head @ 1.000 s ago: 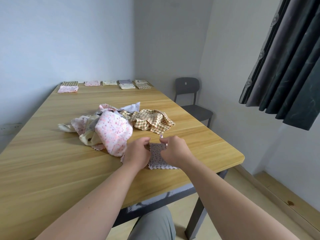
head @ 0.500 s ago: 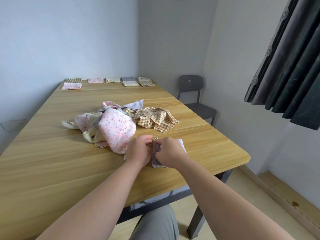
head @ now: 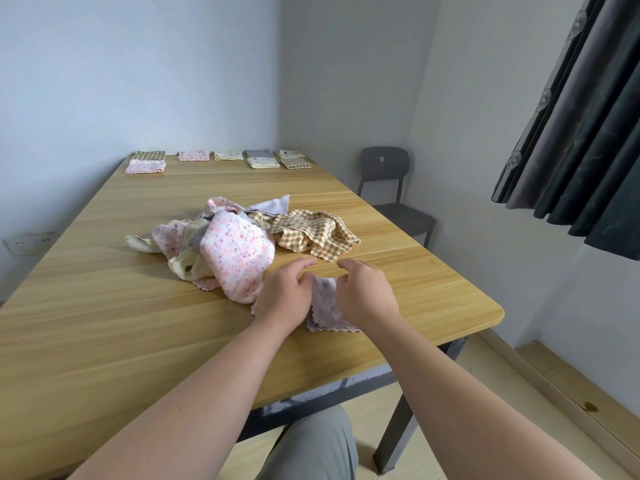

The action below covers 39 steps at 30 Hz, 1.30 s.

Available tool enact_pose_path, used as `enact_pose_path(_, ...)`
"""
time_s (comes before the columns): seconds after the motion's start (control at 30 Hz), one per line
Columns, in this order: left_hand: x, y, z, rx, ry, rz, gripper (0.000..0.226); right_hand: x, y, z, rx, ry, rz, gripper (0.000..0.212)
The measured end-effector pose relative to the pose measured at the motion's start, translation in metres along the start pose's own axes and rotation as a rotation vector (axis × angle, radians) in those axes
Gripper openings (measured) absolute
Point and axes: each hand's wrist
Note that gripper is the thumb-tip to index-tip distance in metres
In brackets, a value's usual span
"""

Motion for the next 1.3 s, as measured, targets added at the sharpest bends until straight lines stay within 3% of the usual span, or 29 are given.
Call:
enact_pose_path(0.13,-0.001,0.008,-0.001,0.218,0.137,0.293,0.045,0.004,0.012,-0.026,-0.255,-0.106,0.180,0.050)
enact_pose_path(0.3,0.002,0.015,0.000,0.514,0.118,0.524,0.054,0.000,0.017,-0.041,-0.318,-0.085,0.320,0.058)
enact_pose_path(0.57,0.002,0.015,-0.001,0.550,0.085,0.581,0.056,-0.003,0.011,-0.045,-0.320,-0.031,0.380,0.060)
enact_pose_path(0.73,0.006,0.017,0.001,0.434,0.057,0.489,0.049,-0.007,0.008,-0.048,-0.303,-0.027,0.401,0.061)
enact_pose_path(0.93,0.036,0.013,-0.012,0.495,0.000,0.440,0.043,0.006,-0.009,-0.049,-0.253,0.153,0.156,0.049)
enact_pose_path(1.07,0.055,0.009,-0.025,0.460,-0.051,0.448,0.017,0.016,-0.008,-0.048,-0.296,0.195,0.169,0.046)
enact_pose_path(1.17,0.068,0.007,-0.029,0.325,-0.164,0.483,0.007,0.030,-0.004,-0.048,-0.160,0.202,0.212,0.038)
enact_pose_path(1.3,0.085,0.006,-0.032,0.054,-0.285,0.500,0.009,0.057,-0.013,-0.054,0.310,0.327,0.256,0.017)
Point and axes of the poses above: each hand's wrist, its own x-axis towards the middle knuckle, its own y-axis out of the palm, z = x × y, and after that the axes turned 11 degrees about -x, right-handed
